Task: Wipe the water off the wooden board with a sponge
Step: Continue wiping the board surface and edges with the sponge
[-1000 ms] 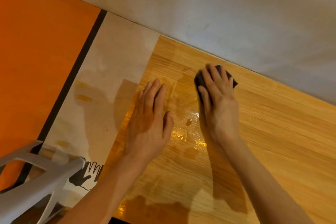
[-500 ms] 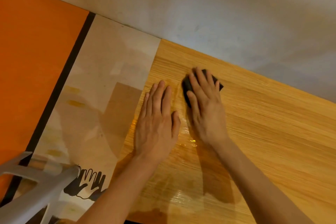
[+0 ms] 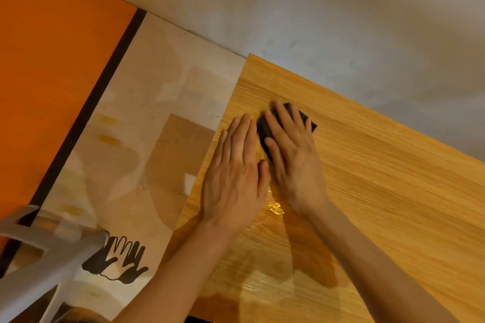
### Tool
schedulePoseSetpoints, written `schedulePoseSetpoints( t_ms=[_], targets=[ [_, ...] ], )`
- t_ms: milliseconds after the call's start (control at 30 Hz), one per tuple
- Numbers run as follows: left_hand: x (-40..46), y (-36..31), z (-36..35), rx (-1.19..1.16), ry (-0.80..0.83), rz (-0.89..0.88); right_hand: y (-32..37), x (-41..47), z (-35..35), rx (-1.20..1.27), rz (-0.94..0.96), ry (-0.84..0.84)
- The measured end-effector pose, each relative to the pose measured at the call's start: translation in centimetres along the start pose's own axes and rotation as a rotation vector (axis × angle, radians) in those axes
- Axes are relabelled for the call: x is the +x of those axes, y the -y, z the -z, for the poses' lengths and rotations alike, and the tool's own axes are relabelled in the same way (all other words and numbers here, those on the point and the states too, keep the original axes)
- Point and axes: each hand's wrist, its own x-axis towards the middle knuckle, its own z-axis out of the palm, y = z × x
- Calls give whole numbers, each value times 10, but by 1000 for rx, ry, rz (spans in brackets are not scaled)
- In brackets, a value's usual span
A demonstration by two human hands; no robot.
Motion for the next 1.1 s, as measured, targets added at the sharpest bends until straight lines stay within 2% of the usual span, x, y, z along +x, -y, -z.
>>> schedulePoseSetpoints(
  t_ms=[100, 233, 333, 500, 600, 667, 733, 800, 967, 1033, 1100],
  targets=[
    [0, 1, 1, -19, 7, -4, -10, 11, 5, 22, 61, 45],
    [-20, -1, 9, -14, -11, 25, -24, 83, 9, 31, -57, -47],
    [-52, -3, 14, -31, -24, 117, -19, 87, 4, 54, -106, -81],
    [-74, -5, 6, 6, -17, 179, 14, 1, -5, 42, 176, 73],
    [-70, -5, 2, 51, -31, 184, 0, 20, 2, 18, 279, 134],
    [-68, -6, 1, 75, -34, 210, -10, 59, 1, 0, 205, 51],
    [-69, -7, 1, 92, -30, 223, -11, 89, 0, 32, 34, -42],
    [-69, -7, 1, 108, -27, 220, 1, 87, -7, 60, -33, -71],
    [-66, -9, 5, 143, -7, 232, 17, 14, -14, 15, 330, 74],
    [-64, -9, 7, 127, -22, 235, 9, 39, -13, -8, 352, 77],
    [-64, -10, 7, 101, -56, 216, 6, 76, -13, -20, 271, 36]
  ],
)
